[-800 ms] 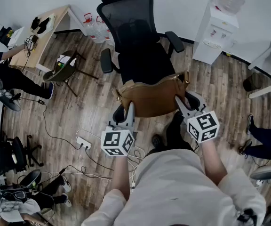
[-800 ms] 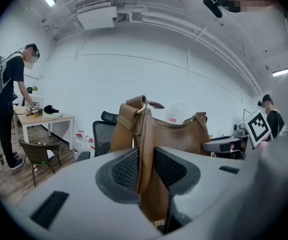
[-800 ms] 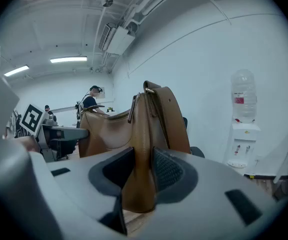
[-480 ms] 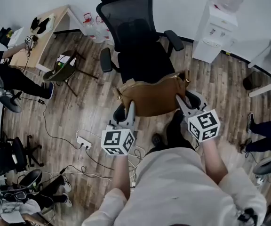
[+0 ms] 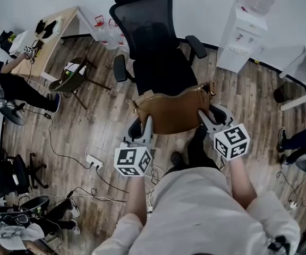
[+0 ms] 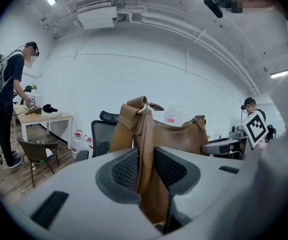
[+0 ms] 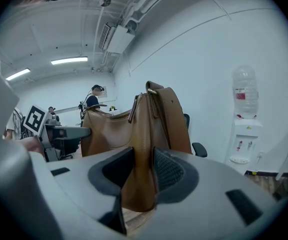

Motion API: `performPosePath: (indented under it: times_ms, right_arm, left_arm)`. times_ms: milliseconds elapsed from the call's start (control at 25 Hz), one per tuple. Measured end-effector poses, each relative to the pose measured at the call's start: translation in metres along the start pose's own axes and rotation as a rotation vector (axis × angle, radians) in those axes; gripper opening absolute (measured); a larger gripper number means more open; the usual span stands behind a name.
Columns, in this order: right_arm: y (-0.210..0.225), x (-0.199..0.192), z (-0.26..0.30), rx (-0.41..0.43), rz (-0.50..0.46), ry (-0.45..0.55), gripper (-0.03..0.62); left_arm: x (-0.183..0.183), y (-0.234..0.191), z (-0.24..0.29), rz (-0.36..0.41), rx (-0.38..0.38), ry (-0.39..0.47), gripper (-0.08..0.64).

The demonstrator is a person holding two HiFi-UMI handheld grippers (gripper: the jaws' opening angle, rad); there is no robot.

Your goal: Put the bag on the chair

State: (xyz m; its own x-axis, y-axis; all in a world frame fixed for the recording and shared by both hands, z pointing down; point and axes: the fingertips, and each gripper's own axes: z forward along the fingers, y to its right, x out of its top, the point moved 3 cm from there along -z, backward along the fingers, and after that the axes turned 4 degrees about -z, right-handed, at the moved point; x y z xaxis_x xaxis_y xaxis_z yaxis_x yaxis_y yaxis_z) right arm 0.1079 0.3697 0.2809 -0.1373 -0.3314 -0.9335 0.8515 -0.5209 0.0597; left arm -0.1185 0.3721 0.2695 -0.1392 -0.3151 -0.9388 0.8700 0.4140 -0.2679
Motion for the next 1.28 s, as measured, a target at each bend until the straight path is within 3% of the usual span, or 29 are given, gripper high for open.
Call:
performPosePath:
  times_ms: [480, 1280]
  right_arm:
    - [-0.009, 0.005, 0.002, -0.017, -0.02, -0.016, 0.143]
    - [0.033, 0.03, 0.062, 0.036, -0.027, -0.03, 0.144]
  left_arm:
    - [0.002, -0.006, -0.006, -0.009, -0.008, -0.016, 0.095]
    - [0.023, -0.03, 0.05, -0.016, 0.04, -0.022, 0.097]
